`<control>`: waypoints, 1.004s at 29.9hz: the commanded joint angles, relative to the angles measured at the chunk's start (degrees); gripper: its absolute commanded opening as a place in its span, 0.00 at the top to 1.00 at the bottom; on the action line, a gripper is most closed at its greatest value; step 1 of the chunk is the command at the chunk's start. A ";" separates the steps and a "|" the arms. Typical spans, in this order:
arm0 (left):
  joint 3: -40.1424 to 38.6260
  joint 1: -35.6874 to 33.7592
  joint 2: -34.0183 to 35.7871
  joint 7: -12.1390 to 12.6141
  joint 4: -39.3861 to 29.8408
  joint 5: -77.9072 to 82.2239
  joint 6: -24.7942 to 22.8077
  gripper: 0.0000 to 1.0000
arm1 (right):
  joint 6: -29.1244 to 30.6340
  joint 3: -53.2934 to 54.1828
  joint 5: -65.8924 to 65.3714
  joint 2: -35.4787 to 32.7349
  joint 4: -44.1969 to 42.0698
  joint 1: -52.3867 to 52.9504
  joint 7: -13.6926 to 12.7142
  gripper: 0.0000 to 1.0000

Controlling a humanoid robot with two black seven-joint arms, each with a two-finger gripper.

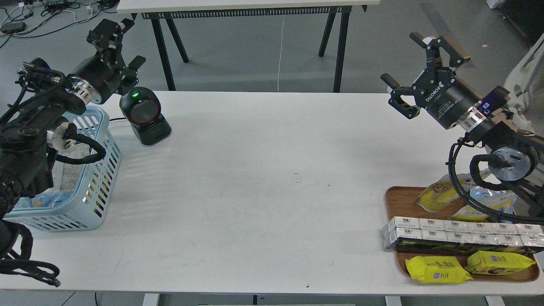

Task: Scan snack and place in basket
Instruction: 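Move the right gripper toward the wooden tray of snacks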

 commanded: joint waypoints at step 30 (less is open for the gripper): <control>-4.66 -8.26 -2.65 0.00 -0.01 -2.49 0.00 0.00 | 0.00 -28.81 -63.52 -28.93 25.76 38.02 -0.01 0.01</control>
